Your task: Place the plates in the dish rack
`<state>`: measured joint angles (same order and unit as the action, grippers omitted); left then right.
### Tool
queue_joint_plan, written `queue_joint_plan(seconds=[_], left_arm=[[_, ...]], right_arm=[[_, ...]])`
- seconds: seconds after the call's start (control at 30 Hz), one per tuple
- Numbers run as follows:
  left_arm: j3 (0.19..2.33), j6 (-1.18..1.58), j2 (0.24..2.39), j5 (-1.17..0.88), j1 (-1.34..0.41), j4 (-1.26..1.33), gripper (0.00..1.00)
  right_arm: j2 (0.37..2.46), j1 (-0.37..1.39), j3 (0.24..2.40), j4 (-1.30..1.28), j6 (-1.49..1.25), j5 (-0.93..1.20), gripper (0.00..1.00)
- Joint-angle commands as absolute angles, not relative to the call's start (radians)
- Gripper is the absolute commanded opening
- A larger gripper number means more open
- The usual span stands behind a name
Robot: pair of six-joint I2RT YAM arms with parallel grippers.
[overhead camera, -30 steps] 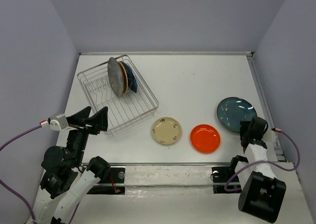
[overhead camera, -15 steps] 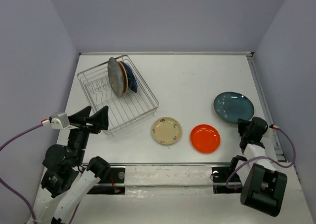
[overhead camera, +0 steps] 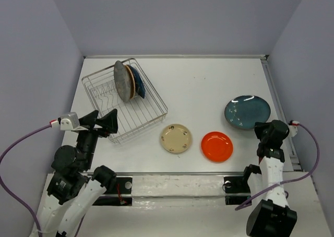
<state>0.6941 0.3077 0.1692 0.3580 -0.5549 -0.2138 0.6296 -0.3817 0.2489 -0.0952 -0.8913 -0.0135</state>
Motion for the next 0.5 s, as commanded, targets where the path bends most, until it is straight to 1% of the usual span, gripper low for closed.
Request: queue_joint_plan(seconds=[0.0,0.07,0.1,0.17,0.2,0.27,0.3,0.33,0.37,0.4,0.47], left_arm=[[0.695,0.29,0.209,0.322,-0.52,-0.149,0.99],[0.693,0.29,0.222,0.316,-0.499,-0.149,0.99],[0.693,0.291,0.225,0.31,-0.494,-0.147,0.99],[0.693,0.29,0.233,0.308,-0.482,-0.143,0.99],[0.693,0.29,0.238,0.308,-0.477,-0.141,0.99],[0.696,0.29,0.253,0.313,-0.459,-0.14,0.99],[0.698,0.291,0.258,0.313,-0.448,-0.14,0.99],[0.698,0.293,0.262,0.313,-0.437,-0.138,0.99],[0.699,0.296,0.261,0.313,-0.428,-0.137,0.99],[0.699,0.298,0.259,0.321,-0.414,-0.137,0.99],[0.701,0.301,0.256,0.334,-0.405,-0.14,0.99]], right_arm=[[0.632,-0.286,0.5,0.104,-0.862,0.038,0.07],[0.659,-0.218,0.553,0.113,-0.832,0.006,0.07],[0.67,-0.136,0.581,0.118,-0.818,-0.053,0.07],[0.711,-0.046,0.665,0.136,-0.775,-0.119,0.07],[0.73,0.039,0.695,0.144,-0.758,-0.141,0.07],[0.8,0.156,0.776,0.178,-0.723,-0.176,0.07],[0.828,0.156,0.805,0.192,-0.709,-0.187,0.07],[0.856,0.248,0.833,0.219,-0.671,-0.207,0.07],[0.885,0.302,0.895,0.232,-0.645,-0.274,0.07],[0.947,0.412,0.931,0.242,-0.612,-0.311,0.07],[1.018,0.512,1.01,0.279,-0.518,-0.376,0.07]])
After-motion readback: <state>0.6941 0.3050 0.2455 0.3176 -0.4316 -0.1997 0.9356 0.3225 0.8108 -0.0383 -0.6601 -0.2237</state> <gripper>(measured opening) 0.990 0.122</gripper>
